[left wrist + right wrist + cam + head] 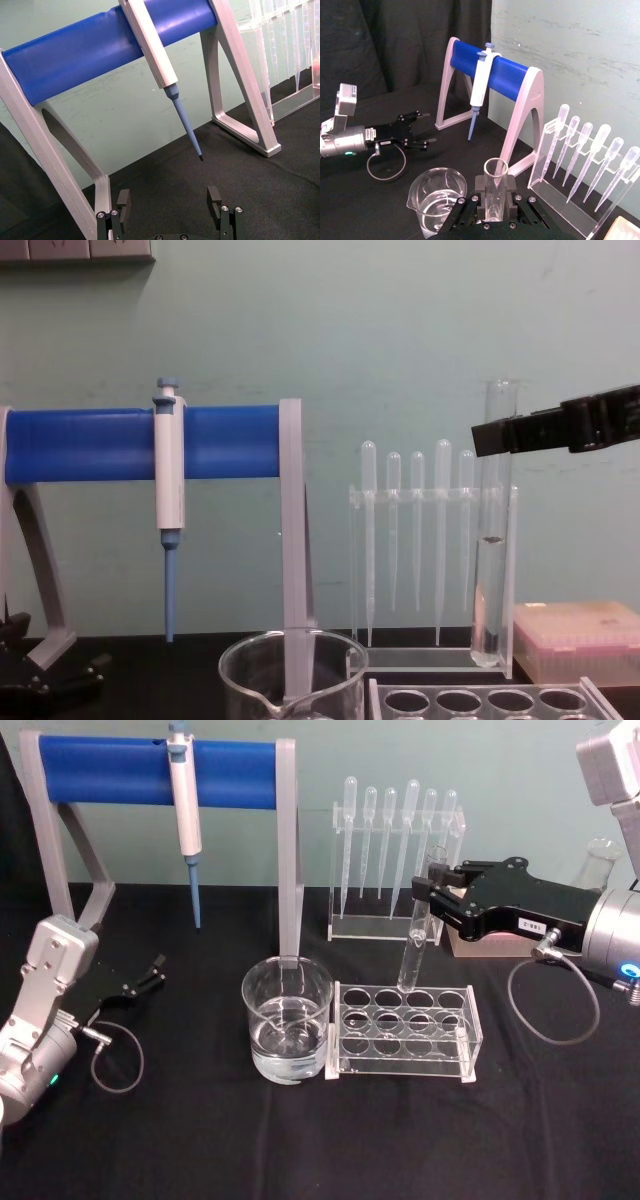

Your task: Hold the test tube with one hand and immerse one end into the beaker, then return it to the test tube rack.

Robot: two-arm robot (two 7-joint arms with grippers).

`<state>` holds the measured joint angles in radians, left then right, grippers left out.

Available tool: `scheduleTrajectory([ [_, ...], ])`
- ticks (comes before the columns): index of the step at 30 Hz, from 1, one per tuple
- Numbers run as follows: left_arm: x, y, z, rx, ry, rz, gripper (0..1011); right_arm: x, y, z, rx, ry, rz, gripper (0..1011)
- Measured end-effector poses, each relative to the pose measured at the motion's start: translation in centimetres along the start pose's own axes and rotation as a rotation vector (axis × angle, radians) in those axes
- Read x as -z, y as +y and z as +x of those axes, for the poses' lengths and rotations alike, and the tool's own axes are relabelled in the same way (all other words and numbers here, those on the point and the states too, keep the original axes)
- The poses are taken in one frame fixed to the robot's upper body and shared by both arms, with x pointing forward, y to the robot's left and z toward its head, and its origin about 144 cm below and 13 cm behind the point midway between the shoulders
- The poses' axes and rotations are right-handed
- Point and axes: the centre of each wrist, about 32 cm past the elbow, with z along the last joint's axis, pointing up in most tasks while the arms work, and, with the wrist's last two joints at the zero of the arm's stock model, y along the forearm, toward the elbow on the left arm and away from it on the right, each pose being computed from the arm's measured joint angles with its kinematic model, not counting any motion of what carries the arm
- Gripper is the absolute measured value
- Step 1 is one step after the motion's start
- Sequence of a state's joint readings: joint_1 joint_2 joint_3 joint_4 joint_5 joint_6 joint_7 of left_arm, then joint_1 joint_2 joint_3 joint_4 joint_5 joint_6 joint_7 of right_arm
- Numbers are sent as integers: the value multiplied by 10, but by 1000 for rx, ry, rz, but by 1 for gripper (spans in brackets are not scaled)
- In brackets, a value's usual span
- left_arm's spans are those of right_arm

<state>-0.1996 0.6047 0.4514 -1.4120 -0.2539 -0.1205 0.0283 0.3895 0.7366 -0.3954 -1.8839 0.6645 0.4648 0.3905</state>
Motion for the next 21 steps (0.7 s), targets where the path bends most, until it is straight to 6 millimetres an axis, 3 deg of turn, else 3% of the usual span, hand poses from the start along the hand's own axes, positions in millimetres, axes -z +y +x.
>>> scheduleTrajectory([
  [21,0,0,0,0,0,0,1000,0,0,0,0,0,0,224],
])
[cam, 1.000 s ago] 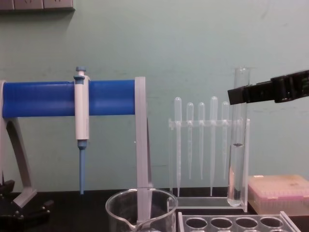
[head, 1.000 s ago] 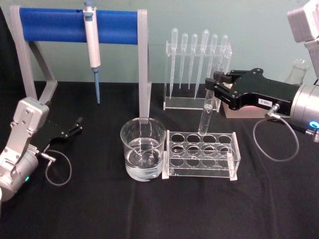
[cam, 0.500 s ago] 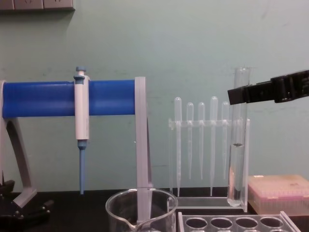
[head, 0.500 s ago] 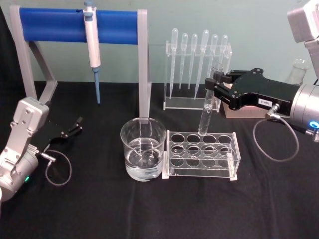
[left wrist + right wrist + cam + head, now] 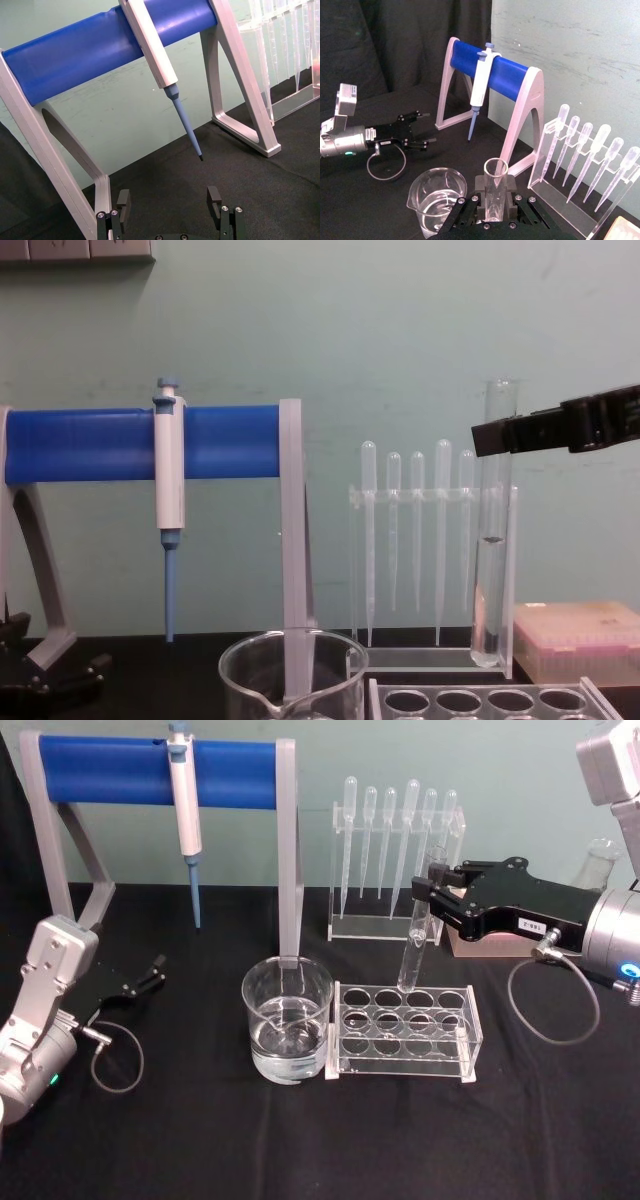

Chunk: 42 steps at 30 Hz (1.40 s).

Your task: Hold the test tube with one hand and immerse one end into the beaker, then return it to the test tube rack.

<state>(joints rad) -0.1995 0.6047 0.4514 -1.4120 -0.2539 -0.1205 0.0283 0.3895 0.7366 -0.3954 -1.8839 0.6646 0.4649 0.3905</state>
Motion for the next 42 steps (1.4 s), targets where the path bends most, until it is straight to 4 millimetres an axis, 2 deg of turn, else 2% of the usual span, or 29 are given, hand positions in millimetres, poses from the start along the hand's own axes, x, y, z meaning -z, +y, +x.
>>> scheduleTrajectory([
  [42,0,0,0,0,0,0,1000,0,0,0,0,0,0,224],
])
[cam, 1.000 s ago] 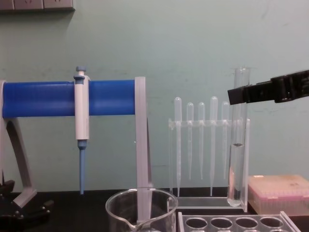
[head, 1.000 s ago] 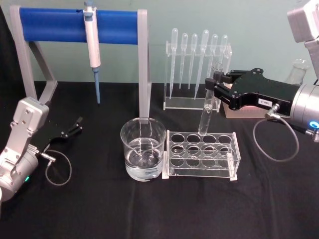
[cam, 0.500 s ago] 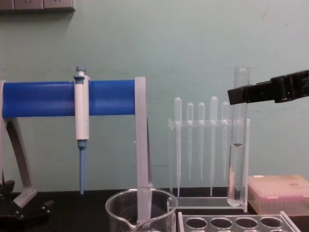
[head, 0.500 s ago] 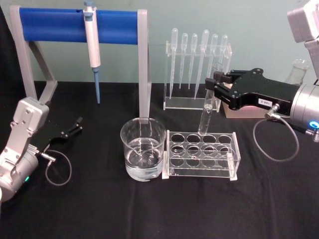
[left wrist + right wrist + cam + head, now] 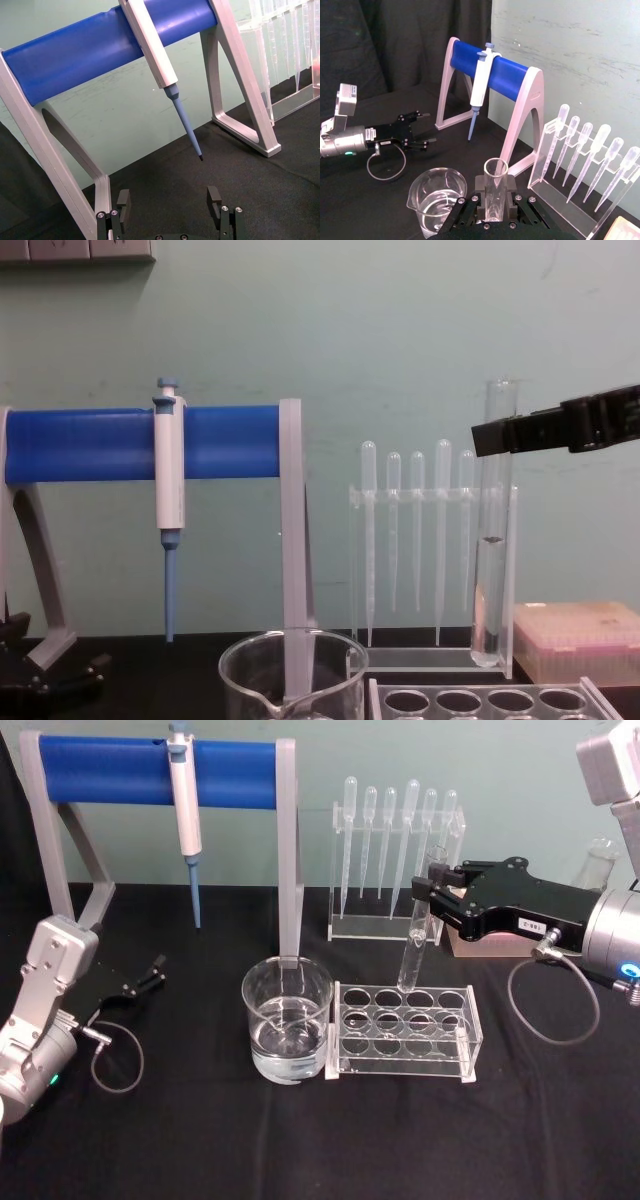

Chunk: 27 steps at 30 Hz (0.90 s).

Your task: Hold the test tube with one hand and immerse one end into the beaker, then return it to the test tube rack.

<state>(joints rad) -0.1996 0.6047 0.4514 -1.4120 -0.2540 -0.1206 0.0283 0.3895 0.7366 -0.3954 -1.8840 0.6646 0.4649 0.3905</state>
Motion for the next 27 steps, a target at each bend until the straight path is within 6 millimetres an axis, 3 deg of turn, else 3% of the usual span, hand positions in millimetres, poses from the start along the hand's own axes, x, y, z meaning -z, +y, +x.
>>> scheduleTrajectory([
  [27,0,0,0,0,0,0,1000,0,0,0,0,0,0,223],
])
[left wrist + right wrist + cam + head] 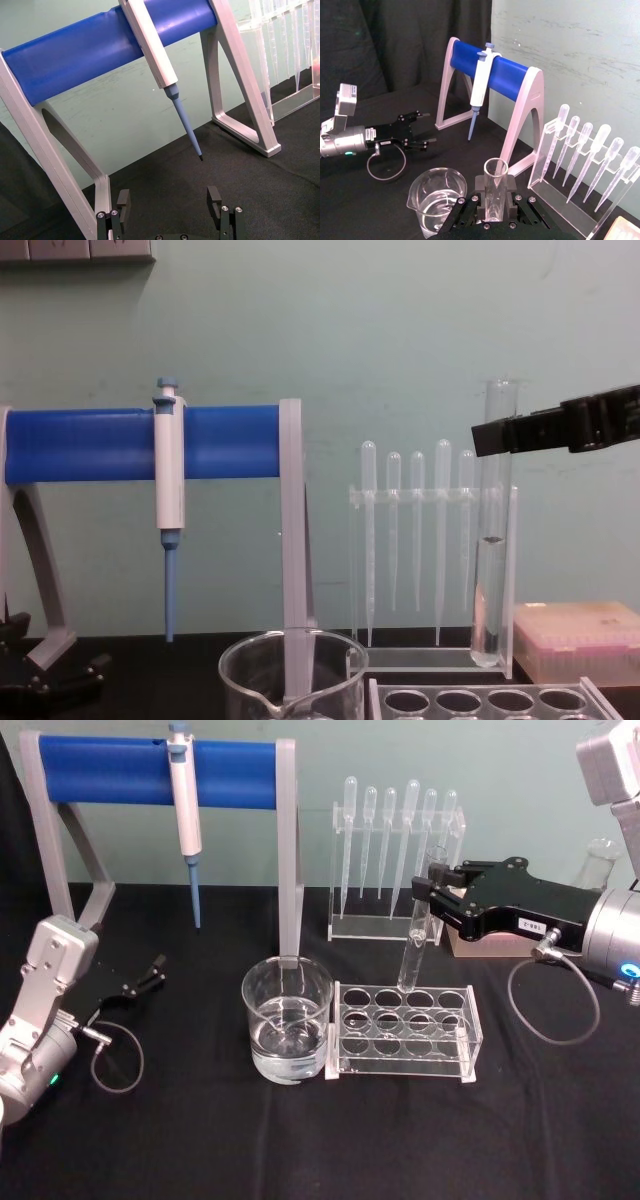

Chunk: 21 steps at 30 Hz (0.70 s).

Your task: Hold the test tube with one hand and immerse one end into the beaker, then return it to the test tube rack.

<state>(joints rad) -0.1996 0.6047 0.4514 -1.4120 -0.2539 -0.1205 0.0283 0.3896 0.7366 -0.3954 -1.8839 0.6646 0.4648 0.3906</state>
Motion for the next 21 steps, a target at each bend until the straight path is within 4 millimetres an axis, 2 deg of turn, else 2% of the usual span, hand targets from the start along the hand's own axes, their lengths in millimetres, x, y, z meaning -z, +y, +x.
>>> scheduleTrajectory([
  [21,0,0,0,0,0,0,1000,0,0,0,0,0,0,224],
])
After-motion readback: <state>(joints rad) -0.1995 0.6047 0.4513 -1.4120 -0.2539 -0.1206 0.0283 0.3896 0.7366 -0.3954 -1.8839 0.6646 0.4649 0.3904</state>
